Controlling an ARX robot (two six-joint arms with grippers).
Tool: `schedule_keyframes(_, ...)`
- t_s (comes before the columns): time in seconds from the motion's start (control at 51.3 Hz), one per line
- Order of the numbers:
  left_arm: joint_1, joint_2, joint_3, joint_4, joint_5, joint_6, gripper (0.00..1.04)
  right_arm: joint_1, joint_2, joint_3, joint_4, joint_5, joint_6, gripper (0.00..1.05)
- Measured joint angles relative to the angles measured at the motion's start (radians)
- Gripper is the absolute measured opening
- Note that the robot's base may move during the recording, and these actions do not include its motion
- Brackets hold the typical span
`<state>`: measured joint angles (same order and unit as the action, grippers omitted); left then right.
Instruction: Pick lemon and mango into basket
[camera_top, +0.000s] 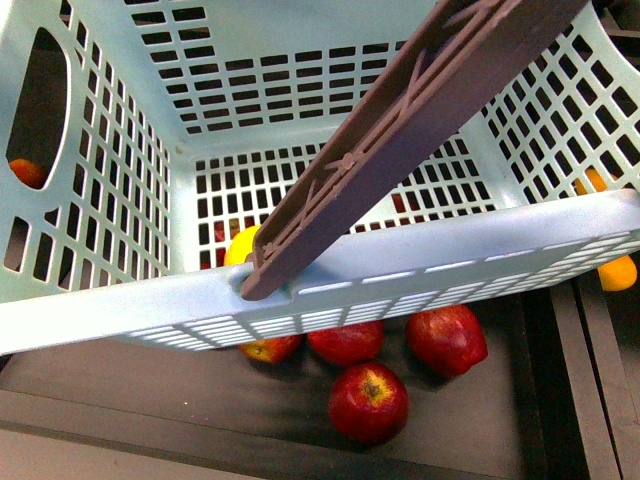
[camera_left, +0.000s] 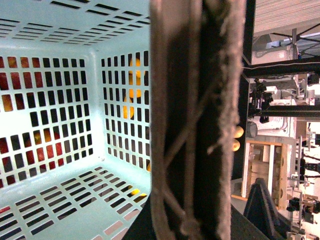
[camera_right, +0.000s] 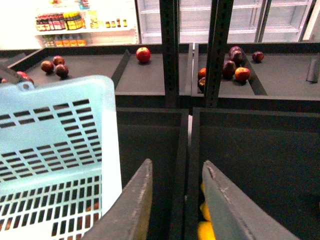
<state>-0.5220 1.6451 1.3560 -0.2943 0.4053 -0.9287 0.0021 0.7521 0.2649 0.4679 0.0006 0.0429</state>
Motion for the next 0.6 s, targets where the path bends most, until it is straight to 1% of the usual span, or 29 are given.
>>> schedule_keyframes(0.136,0.001,0.000,0.000,0.000,-0.005,0.001,0.05,0.000,-0.058,-0.056,0.004,0.000,-0.020,0.11)
schedule_keyframes(0.214,0.001,0.000,0.000,0.000,-0.004,0.003,0.05,0.000,-0.085,-0.077,0.004,0.000,-0.029,0.02)
schedule_keyframes(0.604,0.001,0.000,0.000,0.000,-0.004,0.000,0.05,0.000,-0.226,-0.173,-0.042,0.000,-0.036,0.02)
